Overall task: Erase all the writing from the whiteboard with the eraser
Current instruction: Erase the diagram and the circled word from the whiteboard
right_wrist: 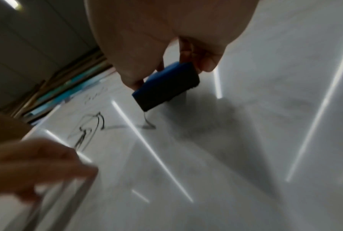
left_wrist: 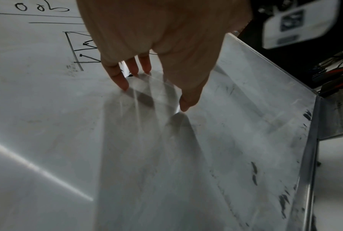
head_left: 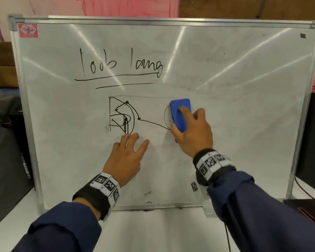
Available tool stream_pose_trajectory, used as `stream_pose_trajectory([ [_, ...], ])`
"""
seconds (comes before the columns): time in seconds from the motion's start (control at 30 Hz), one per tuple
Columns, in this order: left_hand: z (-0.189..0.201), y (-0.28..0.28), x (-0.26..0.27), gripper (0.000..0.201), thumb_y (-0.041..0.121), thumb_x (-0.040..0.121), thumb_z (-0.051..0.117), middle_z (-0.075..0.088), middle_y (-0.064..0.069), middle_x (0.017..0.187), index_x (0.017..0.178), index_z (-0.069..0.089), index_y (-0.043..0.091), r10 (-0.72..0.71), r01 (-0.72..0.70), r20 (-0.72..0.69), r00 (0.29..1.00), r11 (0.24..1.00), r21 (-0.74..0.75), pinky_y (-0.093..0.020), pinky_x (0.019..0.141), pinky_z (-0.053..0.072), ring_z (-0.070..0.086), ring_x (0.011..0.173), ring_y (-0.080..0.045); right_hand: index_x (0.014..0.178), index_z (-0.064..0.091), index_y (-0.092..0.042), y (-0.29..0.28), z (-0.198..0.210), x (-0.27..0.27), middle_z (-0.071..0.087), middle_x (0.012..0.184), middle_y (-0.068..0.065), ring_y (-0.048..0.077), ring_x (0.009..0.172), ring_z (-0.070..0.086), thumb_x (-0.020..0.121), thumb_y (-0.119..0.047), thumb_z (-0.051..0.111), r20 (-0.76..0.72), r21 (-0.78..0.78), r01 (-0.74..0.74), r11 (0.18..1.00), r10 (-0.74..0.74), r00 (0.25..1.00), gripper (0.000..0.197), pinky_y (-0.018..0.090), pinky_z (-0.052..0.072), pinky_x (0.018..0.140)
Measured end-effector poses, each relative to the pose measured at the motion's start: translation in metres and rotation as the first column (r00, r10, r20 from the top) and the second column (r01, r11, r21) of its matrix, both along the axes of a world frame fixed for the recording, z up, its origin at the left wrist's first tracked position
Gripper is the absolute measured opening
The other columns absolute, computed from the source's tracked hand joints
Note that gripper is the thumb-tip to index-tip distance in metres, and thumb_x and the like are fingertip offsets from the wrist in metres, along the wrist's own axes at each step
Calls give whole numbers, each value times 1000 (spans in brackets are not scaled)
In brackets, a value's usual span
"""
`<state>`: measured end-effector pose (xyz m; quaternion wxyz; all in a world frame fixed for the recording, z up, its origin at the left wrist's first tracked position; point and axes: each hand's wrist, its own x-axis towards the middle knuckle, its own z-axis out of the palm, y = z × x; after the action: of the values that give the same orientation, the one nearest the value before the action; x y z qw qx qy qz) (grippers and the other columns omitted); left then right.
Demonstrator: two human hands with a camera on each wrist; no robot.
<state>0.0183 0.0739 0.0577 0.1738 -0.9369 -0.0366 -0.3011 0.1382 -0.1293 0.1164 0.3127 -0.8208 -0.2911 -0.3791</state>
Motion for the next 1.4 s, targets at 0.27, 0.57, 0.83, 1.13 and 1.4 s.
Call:
stream_pose_trajectory([
  [0.27,-7,-2,-3,81,30,66,83,46,-17,134,138,51,15,3,-3,-3,1000,1000,-29,-49,80,52,47,120,-39,135,46,-30,4,-46,-16,34,99,-1,19,67,48,88,-53,62,-76,-75,-20,997,14,997,54,34,54,57],
  [0.57,-2,1,-6,75,37,73,78,42,-15,137,139,47,19,18,-20,-39,999,998,-64,-47,82,52,42,123,-37,134,46,-30,12,-60,-24,35,100,0,21,66,50,87,-53,62,-119,-46,-26,999,21,993,55,36,55,56],
  [0.83,-4,1,-9,64,38,84,68,41,-15,140,141,46,18,38,-37,1,999,987,-155,-45,84,52,40,128,-36,134,46,-32,25,0,-15,38,102,2,23,71,52,87,-50,63,-66,35,-39,999,41,997,53,35,54,61],
  [1.13,-13,3,-16,67,32,82,65,41,-17,143,143,43,15,38,-39,-12,999,991,-130,-48,92,50,39,132,-38,132,50,-29,22,-60,-26,38,97,-1,20,64,50,84,-52,66,-121,-34,-72,997,68,990,56,32,52,56],
  [1.4,-16,12,-20,69,32,79,66,38,-17,147,142,43,16,58,-64,-38,998,984,-164,-50,96,49,36,135,-39,134,49,-30,41,19,-12,38,101,2,24,75,51,85,-50,67,12,25,-51,998,51,999,56,33,53,63],
])
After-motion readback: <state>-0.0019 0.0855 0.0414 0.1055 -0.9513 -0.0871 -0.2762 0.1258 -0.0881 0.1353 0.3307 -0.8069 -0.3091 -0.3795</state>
